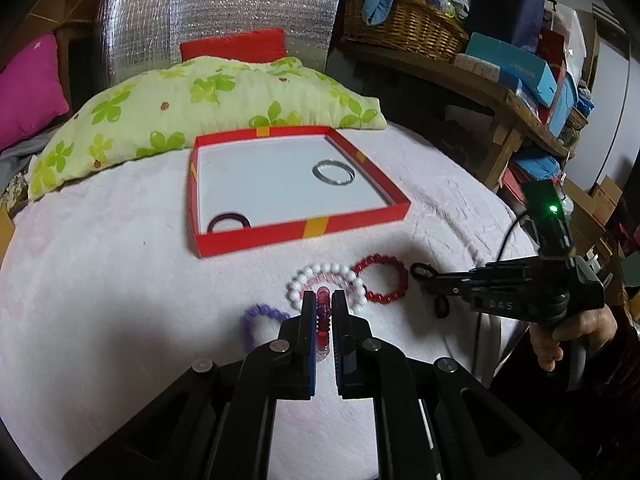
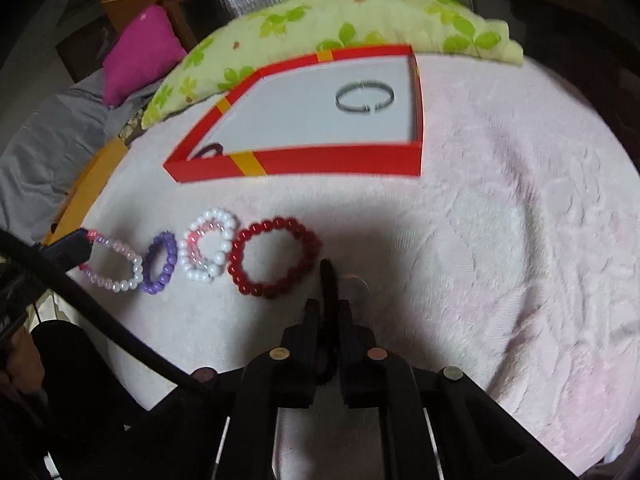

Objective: Organize jewelry
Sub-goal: 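Carry both items into the red box and open both tools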

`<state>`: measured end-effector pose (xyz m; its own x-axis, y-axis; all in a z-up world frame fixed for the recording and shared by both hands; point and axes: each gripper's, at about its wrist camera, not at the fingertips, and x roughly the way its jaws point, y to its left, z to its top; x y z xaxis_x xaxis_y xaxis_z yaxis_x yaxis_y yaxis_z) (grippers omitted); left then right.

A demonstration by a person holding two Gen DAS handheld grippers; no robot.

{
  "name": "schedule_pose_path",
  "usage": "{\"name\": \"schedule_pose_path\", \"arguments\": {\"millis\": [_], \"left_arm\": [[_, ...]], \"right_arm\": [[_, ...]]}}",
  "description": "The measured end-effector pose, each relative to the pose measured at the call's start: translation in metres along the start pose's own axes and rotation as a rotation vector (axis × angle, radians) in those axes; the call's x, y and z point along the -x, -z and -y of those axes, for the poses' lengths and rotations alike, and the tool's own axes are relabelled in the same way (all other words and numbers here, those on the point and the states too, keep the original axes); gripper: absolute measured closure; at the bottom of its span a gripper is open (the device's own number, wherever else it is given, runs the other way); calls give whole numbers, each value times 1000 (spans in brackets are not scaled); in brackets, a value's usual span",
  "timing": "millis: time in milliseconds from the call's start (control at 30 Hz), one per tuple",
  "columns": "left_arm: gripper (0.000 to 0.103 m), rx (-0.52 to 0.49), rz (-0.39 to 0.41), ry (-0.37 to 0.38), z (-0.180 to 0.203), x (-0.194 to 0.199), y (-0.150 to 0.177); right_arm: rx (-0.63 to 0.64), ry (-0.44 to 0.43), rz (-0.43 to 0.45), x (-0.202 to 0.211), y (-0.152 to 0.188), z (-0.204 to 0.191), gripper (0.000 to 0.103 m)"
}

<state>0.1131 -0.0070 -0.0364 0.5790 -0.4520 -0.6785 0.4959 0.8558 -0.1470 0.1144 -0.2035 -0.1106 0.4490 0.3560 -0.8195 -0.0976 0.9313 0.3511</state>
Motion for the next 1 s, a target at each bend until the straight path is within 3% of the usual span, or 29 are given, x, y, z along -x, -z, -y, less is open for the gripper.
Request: {"name": "schedule_pose_path", "arguments": {"millis": [267,367,633,1000], "left_arm": [[96,-51,81,-3,-16,-4,-56],[96,-43,119,3,-23,-14,-84],[96,35,110,22,-54,-69,-118],[96,108,-35,3,-105,-143,-124]], "right_arm": [[-36,-187,155,33,-42,-5,95],[-64,-192,173,29,-68,-6,95],[-149,-176,116,-26,-146,-5,95],[-207,-119,-4,-105,-184,-1,93]]}}
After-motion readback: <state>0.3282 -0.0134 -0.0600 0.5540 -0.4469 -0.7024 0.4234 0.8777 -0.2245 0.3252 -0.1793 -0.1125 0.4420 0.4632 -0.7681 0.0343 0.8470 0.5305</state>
